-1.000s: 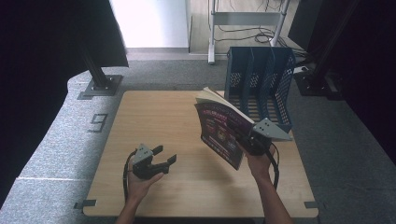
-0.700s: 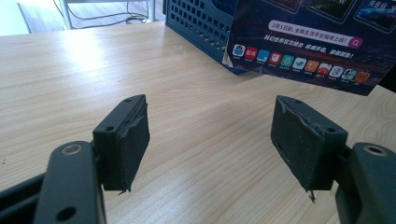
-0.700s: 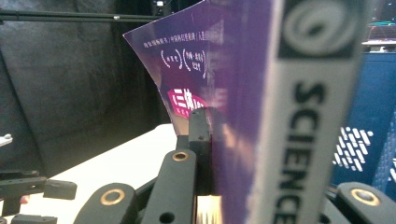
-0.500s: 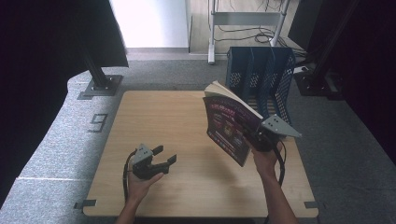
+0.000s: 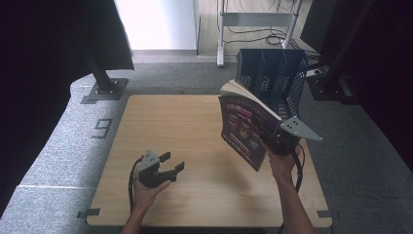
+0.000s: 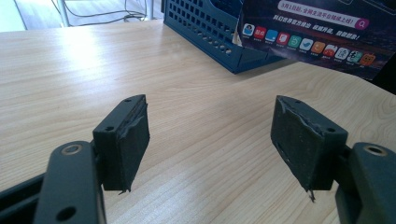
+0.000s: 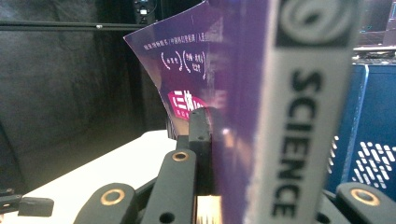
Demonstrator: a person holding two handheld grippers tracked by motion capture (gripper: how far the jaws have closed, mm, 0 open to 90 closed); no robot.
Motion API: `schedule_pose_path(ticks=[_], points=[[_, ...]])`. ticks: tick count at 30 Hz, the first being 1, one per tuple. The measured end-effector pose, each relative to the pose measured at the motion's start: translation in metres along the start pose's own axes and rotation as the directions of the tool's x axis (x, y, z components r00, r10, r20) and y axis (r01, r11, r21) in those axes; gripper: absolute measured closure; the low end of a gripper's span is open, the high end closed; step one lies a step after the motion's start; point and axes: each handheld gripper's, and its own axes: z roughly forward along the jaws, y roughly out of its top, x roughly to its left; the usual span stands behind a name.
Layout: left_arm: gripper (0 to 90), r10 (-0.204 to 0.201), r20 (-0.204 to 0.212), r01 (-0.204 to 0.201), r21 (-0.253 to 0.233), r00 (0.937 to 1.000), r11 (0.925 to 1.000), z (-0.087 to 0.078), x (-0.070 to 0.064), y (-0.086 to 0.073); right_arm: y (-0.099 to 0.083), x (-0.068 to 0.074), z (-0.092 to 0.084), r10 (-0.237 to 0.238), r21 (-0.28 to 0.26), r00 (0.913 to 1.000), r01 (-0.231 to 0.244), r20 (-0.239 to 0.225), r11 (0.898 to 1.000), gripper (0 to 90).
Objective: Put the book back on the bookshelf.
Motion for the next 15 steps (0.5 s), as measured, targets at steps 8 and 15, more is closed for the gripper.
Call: schedule_pose_path(ticks=[8, 15], points=[[28.1, 0.000, 0.004, 0.000, 0.001, 1.0000, 1.0000, 0.000, -0.001, 0.000, 0.005, -0.004, 0.000, 0.000, -0.006, 0.9998, 0.000, 0.018, 1.000, 81.8], [28.1, -0.001, 0.003, 0.001, 0.001, 1.0000, 1.0000, 0.000, 0.000, 0.000, 0.011, -0.008, 0.000, 0.001, -0.013, 0.9993, -0.001, 0.037, 1.000, 81.8]])
